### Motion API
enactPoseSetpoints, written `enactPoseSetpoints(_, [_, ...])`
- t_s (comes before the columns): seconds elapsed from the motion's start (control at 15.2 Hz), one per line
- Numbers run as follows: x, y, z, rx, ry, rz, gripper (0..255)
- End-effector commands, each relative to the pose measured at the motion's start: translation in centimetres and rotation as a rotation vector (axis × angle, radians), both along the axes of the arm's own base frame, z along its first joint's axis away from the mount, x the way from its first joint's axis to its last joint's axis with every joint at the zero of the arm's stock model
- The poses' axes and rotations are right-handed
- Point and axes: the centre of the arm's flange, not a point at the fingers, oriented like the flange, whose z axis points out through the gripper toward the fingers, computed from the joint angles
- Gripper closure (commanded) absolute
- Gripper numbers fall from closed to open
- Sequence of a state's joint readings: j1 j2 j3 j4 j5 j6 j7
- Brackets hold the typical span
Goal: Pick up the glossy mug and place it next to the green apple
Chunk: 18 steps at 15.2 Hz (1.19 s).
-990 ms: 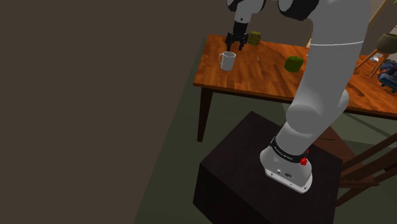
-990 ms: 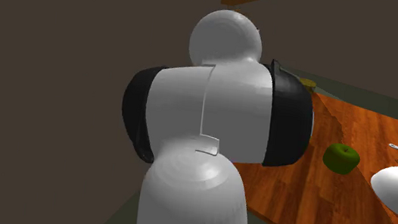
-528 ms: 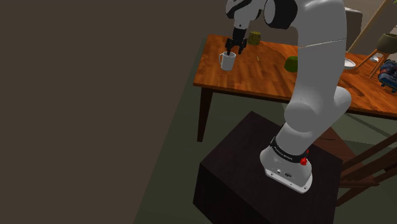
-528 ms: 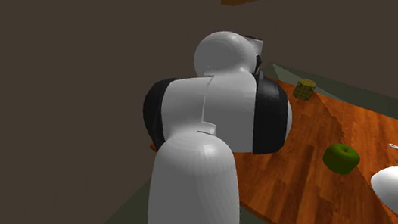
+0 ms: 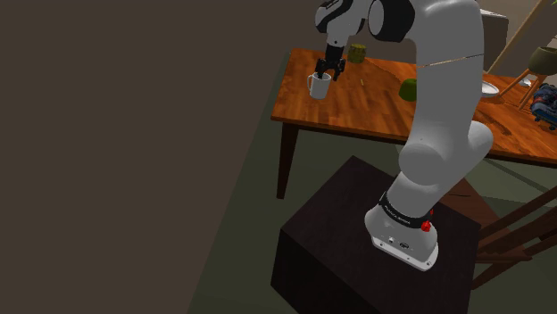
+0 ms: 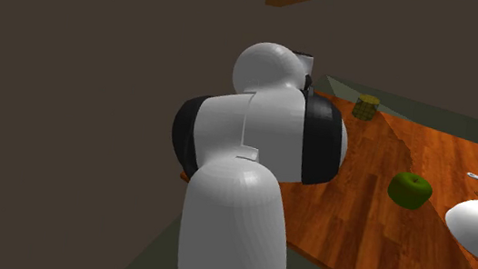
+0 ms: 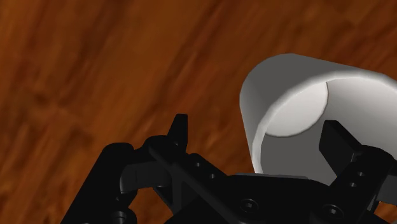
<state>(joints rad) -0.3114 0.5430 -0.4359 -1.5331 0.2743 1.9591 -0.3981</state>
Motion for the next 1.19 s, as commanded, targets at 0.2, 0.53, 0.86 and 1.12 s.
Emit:
enactPoseSetpoints(0.2, [0.0,0.0,0.0,0.000,0.000,0.000,0])
enactPoseSetpoints(0.53, [0.0,0.0,0.0,0.000,0.000,0.000,255])
enactPoseSetpoints(0.86, [0.0,0.0,0.0,0.000,0.000,0.000,255])
enactPoseSetpoints(1.12, [0.0,0.0,2.1,0.000,0.000,0.000,255])
